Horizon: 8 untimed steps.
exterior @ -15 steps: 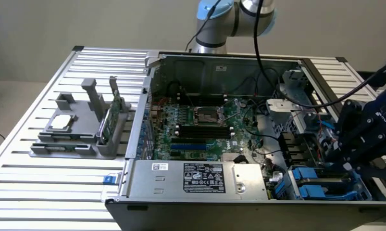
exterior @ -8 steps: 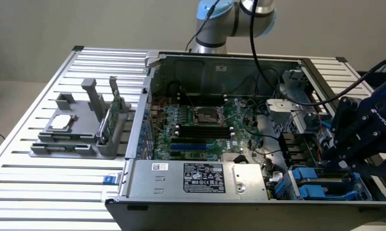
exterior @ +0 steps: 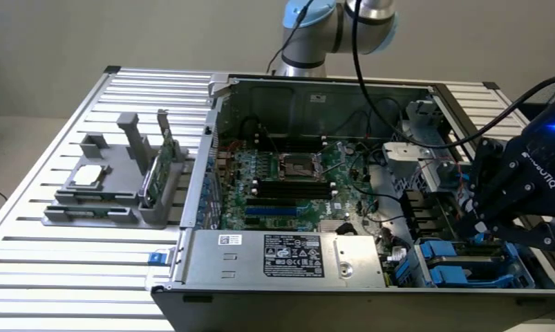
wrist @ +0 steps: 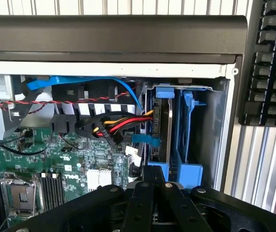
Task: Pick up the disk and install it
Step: 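Insert the second disk wire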
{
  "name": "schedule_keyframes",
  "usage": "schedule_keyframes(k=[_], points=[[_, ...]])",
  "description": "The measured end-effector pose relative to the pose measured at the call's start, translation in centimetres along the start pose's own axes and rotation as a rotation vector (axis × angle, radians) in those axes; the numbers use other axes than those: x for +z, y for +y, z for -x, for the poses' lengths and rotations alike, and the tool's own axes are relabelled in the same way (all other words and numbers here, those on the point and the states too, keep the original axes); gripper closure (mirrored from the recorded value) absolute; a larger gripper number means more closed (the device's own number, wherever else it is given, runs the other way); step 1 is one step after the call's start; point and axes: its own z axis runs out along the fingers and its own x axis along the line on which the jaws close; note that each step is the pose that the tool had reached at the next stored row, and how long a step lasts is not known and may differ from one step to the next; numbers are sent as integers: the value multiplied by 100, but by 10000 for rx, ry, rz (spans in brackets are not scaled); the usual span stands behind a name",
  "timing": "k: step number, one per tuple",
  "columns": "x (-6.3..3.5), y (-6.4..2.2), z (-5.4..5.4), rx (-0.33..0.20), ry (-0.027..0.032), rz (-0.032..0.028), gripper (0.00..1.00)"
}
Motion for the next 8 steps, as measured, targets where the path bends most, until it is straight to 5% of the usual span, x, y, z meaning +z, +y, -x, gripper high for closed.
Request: schedule_keyframes(k=[8], points=[[1,-10,-4,0,0,0,89]])
